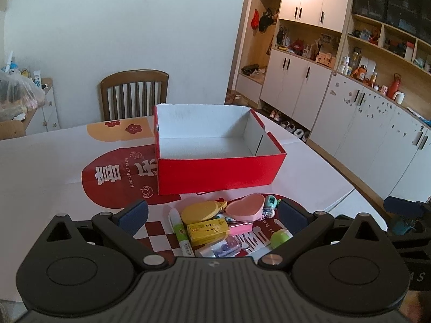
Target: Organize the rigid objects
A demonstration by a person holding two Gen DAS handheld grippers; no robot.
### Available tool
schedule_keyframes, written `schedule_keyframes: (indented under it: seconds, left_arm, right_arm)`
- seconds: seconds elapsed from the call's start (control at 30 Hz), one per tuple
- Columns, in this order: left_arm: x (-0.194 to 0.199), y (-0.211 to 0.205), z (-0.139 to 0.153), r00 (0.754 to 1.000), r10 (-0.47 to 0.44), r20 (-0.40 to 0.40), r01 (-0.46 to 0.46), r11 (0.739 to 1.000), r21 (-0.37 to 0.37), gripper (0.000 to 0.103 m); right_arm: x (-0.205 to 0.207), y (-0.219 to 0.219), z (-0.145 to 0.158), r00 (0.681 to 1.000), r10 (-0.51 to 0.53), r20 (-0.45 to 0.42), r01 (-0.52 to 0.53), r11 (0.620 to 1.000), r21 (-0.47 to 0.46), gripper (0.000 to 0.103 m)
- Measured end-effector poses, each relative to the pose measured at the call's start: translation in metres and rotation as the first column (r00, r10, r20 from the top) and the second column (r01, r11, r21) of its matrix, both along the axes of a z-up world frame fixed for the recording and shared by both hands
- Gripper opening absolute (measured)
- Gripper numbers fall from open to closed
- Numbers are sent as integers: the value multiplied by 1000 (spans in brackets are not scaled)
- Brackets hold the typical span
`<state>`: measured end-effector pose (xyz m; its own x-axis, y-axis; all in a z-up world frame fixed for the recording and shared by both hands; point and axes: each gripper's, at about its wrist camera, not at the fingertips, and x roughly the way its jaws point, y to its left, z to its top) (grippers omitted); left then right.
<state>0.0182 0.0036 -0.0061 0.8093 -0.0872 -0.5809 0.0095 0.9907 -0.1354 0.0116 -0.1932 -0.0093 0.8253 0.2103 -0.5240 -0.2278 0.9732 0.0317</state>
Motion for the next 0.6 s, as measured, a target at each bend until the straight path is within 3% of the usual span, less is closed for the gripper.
schedule_keyframes:
  seconds: [0.3,0.6]
  left_arm:
    - [23,2,-31,1000,24,-12,-24,1000,12,103]
    - [55,-5,-86,988,55,-142,-52,998,24,103]
  right_arm:
    - [25,-19,-35,997,13,-82,-18,999,-52,101]
    - [65,-24,-82,978,101,-184,-124,985,-123,96]
